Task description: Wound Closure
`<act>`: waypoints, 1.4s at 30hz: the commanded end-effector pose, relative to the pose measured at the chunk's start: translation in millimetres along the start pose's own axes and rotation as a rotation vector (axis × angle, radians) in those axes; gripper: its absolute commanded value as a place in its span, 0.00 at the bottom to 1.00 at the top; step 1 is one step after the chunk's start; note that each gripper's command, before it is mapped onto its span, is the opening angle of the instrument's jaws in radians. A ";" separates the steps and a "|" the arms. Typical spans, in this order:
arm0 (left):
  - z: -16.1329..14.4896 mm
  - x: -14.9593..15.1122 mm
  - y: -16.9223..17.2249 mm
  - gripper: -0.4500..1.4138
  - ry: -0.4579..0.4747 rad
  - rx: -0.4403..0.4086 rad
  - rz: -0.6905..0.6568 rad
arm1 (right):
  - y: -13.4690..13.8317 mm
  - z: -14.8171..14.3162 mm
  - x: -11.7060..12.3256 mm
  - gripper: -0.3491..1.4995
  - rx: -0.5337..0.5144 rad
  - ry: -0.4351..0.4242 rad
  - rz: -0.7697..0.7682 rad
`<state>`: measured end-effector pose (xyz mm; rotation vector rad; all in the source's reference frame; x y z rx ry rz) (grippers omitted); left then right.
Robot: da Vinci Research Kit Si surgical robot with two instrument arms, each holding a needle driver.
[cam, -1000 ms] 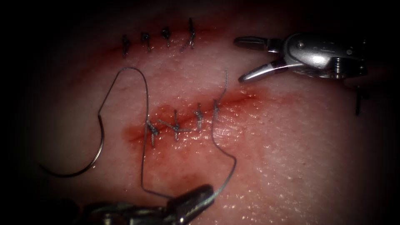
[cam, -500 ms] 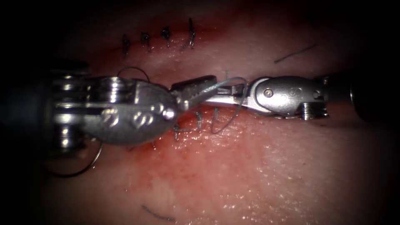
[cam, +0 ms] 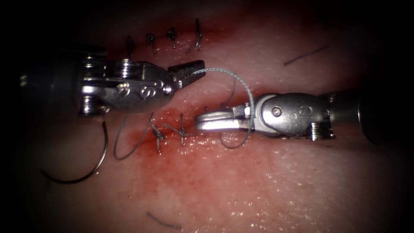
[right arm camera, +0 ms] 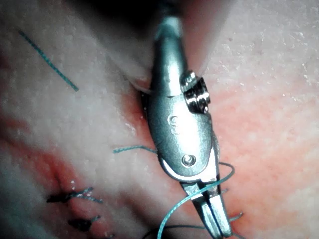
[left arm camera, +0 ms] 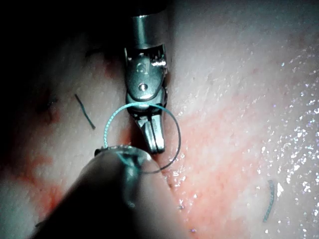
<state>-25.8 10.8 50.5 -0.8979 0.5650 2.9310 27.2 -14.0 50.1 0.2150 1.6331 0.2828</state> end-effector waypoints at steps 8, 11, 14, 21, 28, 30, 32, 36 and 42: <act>3.4 -1.3 4.3 0.00 0.036 -0.004 -0.033 | 0.0 0.1 -0.3 0.00 -0.190 0.148 0.233; 3.7 -0.8 5.6 0.00 0.065 -0.008 -0.032 | 0.0 0.2 -0.4 0.00 -0.277 0.162 0.258; 3.9 -0.5 6.9 0.00 0.087 -0.009 -0.029 | 0.1 -0.2 -0.3 0.00 -0.385 0.162 0.295; 4.6 -0.1 9.1 0.00 0.105 -0.013 -0.047 | 0.0 -0.7 -0.3 0.00 -0.602 0.126 0.394; 5.9 1.0 11.1 0.00 0.099 -0.036 -0.042 | -0.3 -1.1 -1.7 0.15 -0.873 -0.040 0.577; 5.9 1.3 10.9 0.00 0.098 -0.037 -0.046 | -0.3 -1.4 -2.8 0.34 -0.923 -0.031 0.623; 5.8 1.4 10.8 0.00 0.099 -0.038 -0.048 | -0.3 -1.9 -3.9 0.34 -0.959 -0.028 0.672; 5.7 1.4 10.9 0.00 0.101 -0.039 -0.047 | -0.7 -2.3 -5.3 0.38 -1.017 -0.047 0.726; 5.5 1.3 10.9 0.00 0.103 -0.041 -0.046 | -1.1 -3.1 -7.1 0.52 -1.074 -0.056 0.777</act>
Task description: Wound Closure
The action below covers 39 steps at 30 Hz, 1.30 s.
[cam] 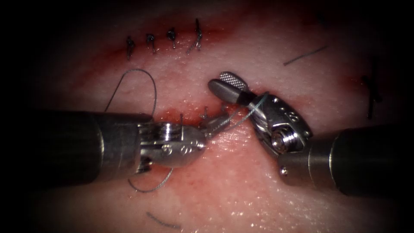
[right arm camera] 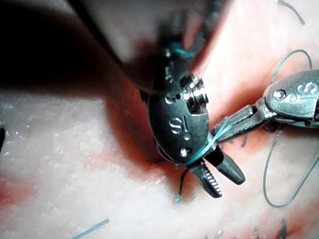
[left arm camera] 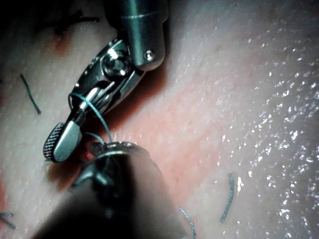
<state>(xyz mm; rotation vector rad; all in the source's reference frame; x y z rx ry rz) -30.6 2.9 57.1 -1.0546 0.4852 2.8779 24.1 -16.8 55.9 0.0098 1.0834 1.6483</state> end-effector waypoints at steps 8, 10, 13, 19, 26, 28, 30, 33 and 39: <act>0.7 0.3 0.7 0.00 -0.002 -0.006 0.000 | 1.9 -0.5 -0.8 0.58 -0.055 0.011 0.054; 0.8 0.4 0.7 0.00 -0.002 -0.006 -0.001 | 2.8 -0.6 -0.5 0.59 -0.066 0.005 0.091; 0.8 0.5 0.8 0.00 -0.002 -0.006 -0.001 | 3.3 -0.1 -0.9 0.68 -0.059 -0.017 0.110; 0.6 0.4 0.9 0.00 -0.002 -0.009 0.001 | 3.0 1.6 -2.1 0.75 -0.010 -0.085 0.111; 0.2 0.2 1.0 0.00 -0.001 -0.020 0.005 | 2.6 3.2 -2.4 0.71 -0.033 -0.091 0.109; 0.1 0.1 1.1 0.00 0.000 -0.021 0.006 | 2.7 3.4 -2.3 0.74 -0.035 -0.090 0.110; -0.1 0.0 1.1 0.00 0.002 -0.026 0.008 | 2.9 3.3 -2.1 0.75 -0.033 -0.092 0.109; -0.3 -0.2 1.1 0.00 0.004 -0.027 0.009 | 2.8 3.3 -2.2 0.74 -0.034 -0.091 0.109; -0.6 -0.3 1.2 0.00 0.005 -0.032 0.011 | 2.5 3.7 -3.3 0.75 -0.050 -0.156 0.067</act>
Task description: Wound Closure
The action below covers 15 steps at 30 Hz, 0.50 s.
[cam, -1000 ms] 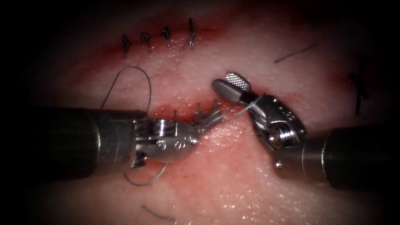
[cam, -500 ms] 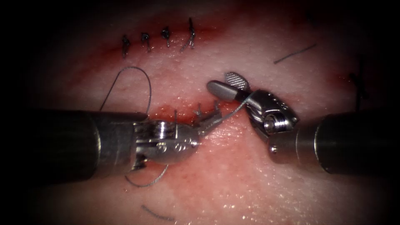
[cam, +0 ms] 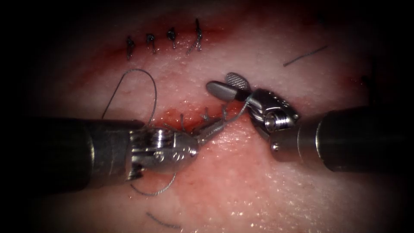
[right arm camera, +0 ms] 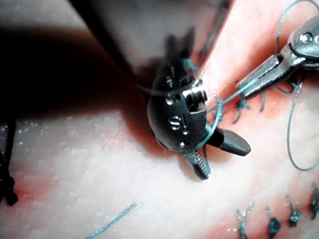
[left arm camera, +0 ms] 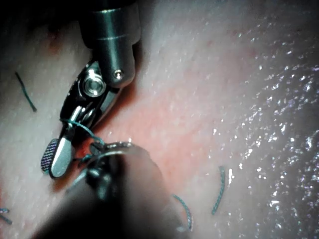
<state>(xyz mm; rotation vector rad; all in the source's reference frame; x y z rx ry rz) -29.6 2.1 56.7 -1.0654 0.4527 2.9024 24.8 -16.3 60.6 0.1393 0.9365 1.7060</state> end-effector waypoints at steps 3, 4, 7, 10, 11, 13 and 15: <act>0.6 0.1 0.7 0.00 0.002 -0.003 0.000 | 0.4 0.6 -1.6 0.73 -0.021 -0.027 -0.028; 0.5 0.1 0.7 0.00 0.001 -0.006 0.001 | 0.4 0.7 -1.6 0.73 -0.026 -0.033 -0.035; 0.4 0.1 0.8 0.00 0.002 -0.007 0.001 | 0.4 0.8 -1.6 0.68 -0.030 -0.034 -0.035; 0.4 0.1 0.8 0.00 0.003 -0.008 0.002 | 0.3 0.8 -1.6 0.48 -0.032 -0.036 -0.034; 0.3 0.1 0.8 0.00 0.003 -0.008 0.002 | 0.3 0.8 -1.6 0.14 -0.041 -0.048 -0.036; 0.3 0.1 0.9 0.00 0.003 -0.008 0.002 | 0.2 0.7 -1.6 0.00 -0.089 -0.058 -0.039; 0.2 0.1 0.9 0.00 0.005 -0.012 0.003 | 0.1 0.8 -1.3 0.00 -0.106 -0.049 -0.053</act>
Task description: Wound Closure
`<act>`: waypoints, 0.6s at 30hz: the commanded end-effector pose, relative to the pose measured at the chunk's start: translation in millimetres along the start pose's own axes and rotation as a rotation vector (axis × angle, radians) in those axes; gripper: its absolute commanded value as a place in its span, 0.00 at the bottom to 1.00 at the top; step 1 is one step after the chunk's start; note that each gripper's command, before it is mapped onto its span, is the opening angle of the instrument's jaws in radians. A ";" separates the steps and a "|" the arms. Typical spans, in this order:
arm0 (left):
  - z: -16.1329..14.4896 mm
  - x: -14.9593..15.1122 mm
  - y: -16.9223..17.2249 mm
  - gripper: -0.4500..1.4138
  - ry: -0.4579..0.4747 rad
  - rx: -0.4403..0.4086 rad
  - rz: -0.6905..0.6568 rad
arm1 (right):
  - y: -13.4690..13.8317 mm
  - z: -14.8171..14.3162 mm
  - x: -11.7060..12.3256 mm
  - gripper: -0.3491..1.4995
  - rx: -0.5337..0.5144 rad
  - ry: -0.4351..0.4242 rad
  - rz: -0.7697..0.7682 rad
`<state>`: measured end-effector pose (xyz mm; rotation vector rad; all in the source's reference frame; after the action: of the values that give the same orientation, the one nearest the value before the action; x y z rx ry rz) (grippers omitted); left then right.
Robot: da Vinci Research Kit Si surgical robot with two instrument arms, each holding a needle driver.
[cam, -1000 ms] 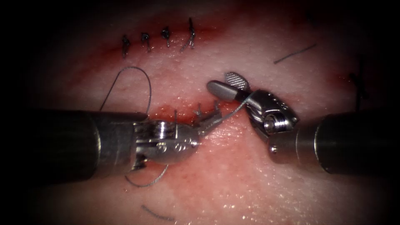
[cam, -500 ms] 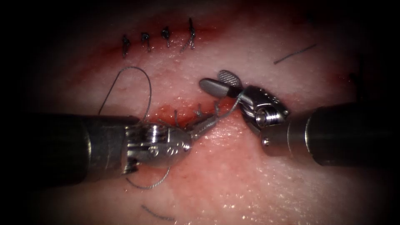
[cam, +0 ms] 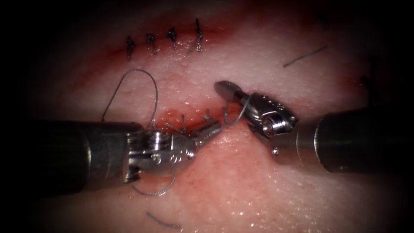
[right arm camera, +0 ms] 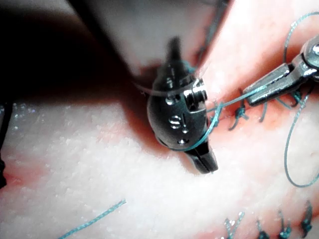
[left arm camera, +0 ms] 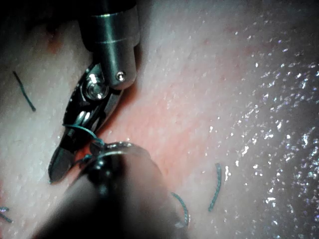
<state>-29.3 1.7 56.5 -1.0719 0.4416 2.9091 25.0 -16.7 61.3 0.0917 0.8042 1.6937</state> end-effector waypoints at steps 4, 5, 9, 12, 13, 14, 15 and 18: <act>0.2 -0.5 0.4 0.00 -0.008 -0.006 0.005 | -1.8 -0.8 0.9 0.00 0.029 0.064 -0.103; 0.1 -0.7 0.2 0.00 -0.012 -0.006 0.005 | -2.1 -1.2 1.0 0.00 0.038 0.080 -0.114; -0.5 -1.9 -1.3 0.00 -0.030 -0.011 -0.030 | -3.4 -2.9 1.8 0.00 0.073 0.138 -0.186; -0.5 -3.2 -2.5 0.00 -0.029 -0.023 -0.086 | -3.9 -3.8 2.1 0.00 0.119 0.147 -0.204; -0.6 -3.9 -3.1 0.00 -0.033 -0.023 -0.113 | -4.0 -4.0 2.0 0.00 0.125 0.153 -0.209; -0.6 -4.4 -3.5 0.00 -0.039 -0.021 -0.129 | -4.1 -4.2 1.8 0.00 0.135 0.152 -0.215; -0.6 -4.8 -3.9 0.00 -0.048 -0.017 -0.139 | -4.1 -4.3 1.7 0.00 0.149 0.149 -0.223; -0.8 -5.9 -5.2 0.00 -0.086 -0.001 -0.175 | -4.0 -4.6 1.3 0.00 0.170 0.143 -0.246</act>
<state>-22.8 7.7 57.7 -0.9170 0.3296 2.7842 25.1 -16.8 54.6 -0.0168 1.0267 1.4028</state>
